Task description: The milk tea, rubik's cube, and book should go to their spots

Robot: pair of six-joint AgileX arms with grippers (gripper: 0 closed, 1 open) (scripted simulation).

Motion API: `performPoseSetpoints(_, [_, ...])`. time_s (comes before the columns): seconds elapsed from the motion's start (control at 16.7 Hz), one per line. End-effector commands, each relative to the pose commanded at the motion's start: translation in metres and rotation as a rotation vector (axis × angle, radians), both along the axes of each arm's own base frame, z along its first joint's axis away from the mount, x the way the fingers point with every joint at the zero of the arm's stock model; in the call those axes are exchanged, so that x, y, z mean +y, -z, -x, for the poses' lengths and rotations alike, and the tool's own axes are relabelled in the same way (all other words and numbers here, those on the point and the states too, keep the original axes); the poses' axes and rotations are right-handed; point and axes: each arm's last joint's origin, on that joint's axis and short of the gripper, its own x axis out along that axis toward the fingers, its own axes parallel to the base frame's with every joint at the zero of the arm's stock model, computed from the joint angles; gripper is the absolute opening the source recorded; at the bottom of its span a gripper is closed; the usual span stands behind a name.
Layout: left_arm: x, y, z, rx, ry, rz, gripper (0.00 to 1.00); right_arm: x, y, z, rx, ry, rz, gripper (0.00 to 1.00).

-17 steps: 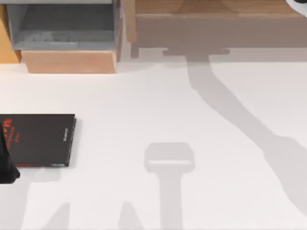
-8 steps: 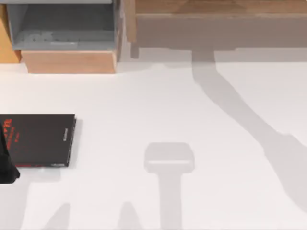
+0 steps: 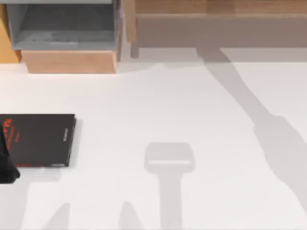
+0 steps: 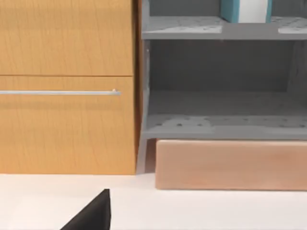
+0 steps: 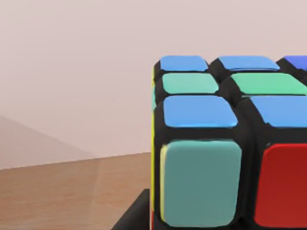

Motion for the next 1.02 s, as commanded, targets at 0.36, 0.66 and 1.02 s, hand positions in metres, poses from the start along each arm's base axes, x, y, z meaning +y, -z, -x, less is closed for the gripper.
performPoseSetpoints(0.36, [0.0,0.0,0.0,0.0,0.0,0.0,1.0,0.026,0.027,-0.018,0.064,-0.062,0.094,0.0])
performPoseSetpoints(0.66, [0.0,0.0,0.0,0.0,0.0,0.0,1.0,0.026,0.027,-0.018,0.064,-0.062,0.094,0.23])
performPoseSetpoints(1.02, [0.0,0.0,0.0,0.0,0.0,0.0,1.0,0.026,0.027,-0.018,0.064,-0.062,0.094,0.68])
